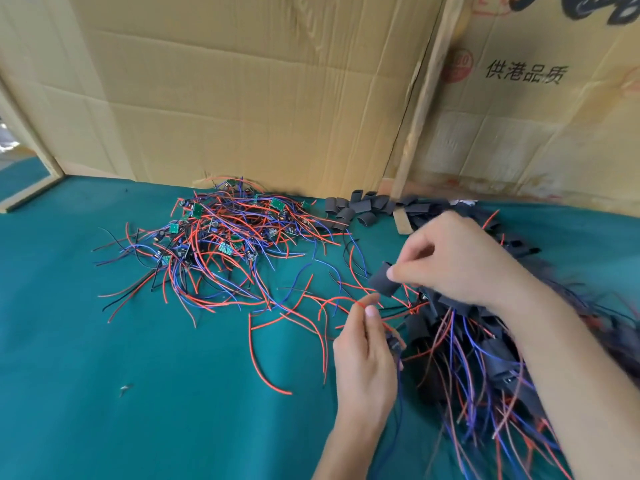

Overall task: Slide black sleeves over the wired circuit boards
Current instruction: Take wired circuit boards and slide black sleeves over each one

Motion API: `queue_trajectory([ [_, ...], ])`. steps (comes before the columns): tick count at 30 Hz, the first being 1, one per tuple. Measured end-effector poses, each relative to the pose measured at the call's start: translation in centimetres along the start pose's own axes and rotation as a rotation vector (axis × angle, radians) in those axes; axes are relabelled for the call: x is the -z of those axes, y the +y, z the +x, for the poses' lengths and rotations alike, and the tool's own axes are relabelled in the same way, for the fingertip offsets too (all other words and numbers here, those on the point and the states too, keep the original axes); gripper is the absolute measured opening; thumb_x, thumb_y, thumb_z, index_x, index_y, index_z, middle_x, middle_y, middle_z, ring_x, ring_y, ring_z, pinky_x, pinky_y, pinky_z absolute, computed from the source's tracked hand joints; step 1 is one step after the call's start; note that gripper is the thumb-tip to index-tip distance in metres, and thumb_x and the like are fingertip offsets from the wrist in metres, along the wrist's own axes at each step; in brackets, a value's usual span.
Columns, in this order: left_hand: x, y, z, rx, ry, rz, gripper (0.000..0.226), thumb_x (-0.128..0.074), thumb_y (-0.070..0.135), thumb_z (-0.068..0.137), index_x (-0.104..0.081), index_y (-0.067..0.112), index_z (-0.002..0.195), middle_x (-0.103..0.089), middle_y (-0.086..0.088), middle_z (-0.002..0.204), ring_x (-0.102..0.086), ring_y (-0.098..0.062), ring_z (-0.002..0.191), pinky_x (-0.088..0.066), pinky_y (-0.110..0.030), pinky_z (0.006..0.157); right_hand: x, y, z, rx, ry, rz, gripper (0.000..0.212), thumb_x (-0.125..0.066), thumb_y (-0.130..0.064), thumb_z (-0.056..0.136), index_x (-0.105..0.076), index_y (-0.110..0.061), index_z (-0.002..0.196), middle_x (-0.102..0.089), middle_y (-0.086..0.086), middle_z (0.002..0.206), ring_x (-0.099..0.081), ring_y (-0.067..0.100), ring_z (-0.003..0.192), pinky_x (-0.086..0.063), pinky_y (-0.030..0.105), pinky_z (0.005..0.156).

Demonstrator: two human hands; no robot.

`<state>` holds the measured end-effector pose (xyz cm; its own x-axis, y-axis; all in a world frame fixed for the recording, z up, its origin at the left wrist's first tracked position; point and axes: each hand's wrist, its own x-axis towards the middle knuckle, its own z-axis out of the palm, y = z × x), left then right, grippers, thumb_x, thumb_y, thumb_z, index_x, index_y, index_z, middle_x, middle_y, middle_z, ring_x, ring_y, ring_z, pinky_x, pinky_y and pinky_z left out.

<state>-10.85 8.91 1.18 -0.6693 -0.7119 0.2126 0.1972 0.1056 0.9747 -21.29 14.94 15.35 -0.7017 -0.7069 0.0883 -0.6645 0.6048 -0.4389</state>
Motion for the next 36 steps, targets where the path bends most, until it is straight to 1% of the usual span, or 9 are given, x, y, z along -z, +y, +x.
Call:
queue_trajectory([
  [3,0.2,0.4,-0.2,-0.007,-0.034,0.042,0.037,-0.037,0.023,0.109,-0.045,0.004,0.078,-0.052,0.01,0.055,-0.043,-0.005,0.05,-0.036,-0.018,0.053,-2.1,0.1,-2.6,0.016,0.05,0.078,0.016,-0.077,-0.031,0.069,-0.07,-0.026,0.056,-0.066,-0.012,0.055,-0.061,0.004,0.057,-0.046,0.02,0.055],
  [7,0.5,0.5,0.0,0.002,-0.081,0.055,0.037,-0.039,0.025,0.109,-0.043,0.011,0.075,-0.046,0.014,0.059,-0.038,-0.003,0.056,-0.035,-0.02,0.054,-4.2,0.8,-4.0,0.0,0.164,0.281,0.019,-0.073,-0.038,0.067,-0.065,-0.022,0.064,-0.07,-0.007,0.061,-0.063,0.012,0.057,-0.052,0.032,0.063],
  [11,0.7,0.2,0.2,0.045,-0.176,-0.056,0.036,-0.041,0.028,0.11,-0.047,0.007,0.081,-0.041,0.003,0.068,-0.032,-0.015,0.066,-0.03,-0.035,0.059,-5.2,2.1,-4.9,0.045,0.081,0.584,0.016,-0.079,-0.028,0.069,-0.067,-0.023,0.077,-0.078,-0.013,0.098,-0.074,0.022,0.077,-0.06,0.044,0.082],
  [15,0.8,0.0,0.4,0.078,-0.305,-0.099,0.032,-0.04,0.034,0.109,-0.061,0.017,0.092,-0.054,0.009,0.068,-0.042,-0.011,0.063,-0.035,-0.023,0.055,-5.2,3.0,-5.3,0.101,0.09,0.64,0.016,-0.078,-0.024,0.071,-0.066,-0.024,0.081,-0.075,-0.008,0.081,-0.069,0.02,0.065,-0.06,0.04,0.066],
  [18,0.5,-0.3,0.1,-0.006,-0.33,0.054,0.038,-0.038,0.037,0.105,-0.055,0.008,0.087,-0.063,0.002,0.067,-0.053,-0.011,0.062,-0.041,-0.022,0.059,-4.1,3.4,-5.5,0.104,0.163,0.725,0.02,-0.081,-0.022,0.069,-0.067,-0.025,0.084,-0.076,0.009,0.085,-0.07,0.028,0.066,-0.059,0.05,0.07],
  [21,0.1,-0.4,-0.3,-0.117,-0.299,0.201,0.03,-0.036,0.033,0.104,-0.056,0.018,0.088,-0.06,0.004,0.061,-0.051,-0.006,0.057,-0.042,-0.02,0.061,-2.9,3.4,-5.6,0.095,0.264,0.762,0.028,-0.085,-0.027,0.068,-0.067,-0.025,0.089,-0.075,0.007,0.087,-0.072,0.026,0.066,-0.059,0.051,0.071],
  [27,-0.2,-0.6,-0.5,-0.173,-0.314,0.387,0.028,-0.036,0.035,0.101,-0.056,0.02,0.091,-0.051,0.0,0.061,-0.053,-0.032,0.065,-0.046,-0.041,0.062,0.0,1.8,-2.8,0.07,0.268,0.625,0.026,-0.089,-0.012,0.073,-0.072,-0.016,0.092,-0.075,0.003,0.073,-0.071,0.021,0.054,-0.059,0.033,0.056],
  [32,-0.1,-0.2,-0.4,-0.179,-0.312,0.395,0.024,-0.039,0.03,0.102,-0.058,0.02,0.09,-0.056,0.012,0.092,-0.052,-0.034,0.075,-0.036,-0.035,0.058,1.2,-2.0,-1.2,0.322,0.084,0.145,0.023,-0.093,-0.03,0.069,-0.076,-0.028,0.085,-0.07,-0.012,0.075,-0.062,-0.002,0.06,-0.047,0.009,0.063],
  [36,-0.3,-0.1,-0.4,-0.169,-0.293,0.436,0.027,-0.042,0.024,0.1,-0.049,0.025,0.074,-0.057,-0.007,0.078,-0.048,-0.034,0.073,-0.031,-0.04,0.058,0.3,-3.5,-1.9,0.42,0.032,-0.071,0.022,-0.087,-0.035,0.073,-0.072,-0.03,0.089,-0.069,-0.01,0.079,-0.057,0.001,0.069,-0.049,0.028,0.08],
])
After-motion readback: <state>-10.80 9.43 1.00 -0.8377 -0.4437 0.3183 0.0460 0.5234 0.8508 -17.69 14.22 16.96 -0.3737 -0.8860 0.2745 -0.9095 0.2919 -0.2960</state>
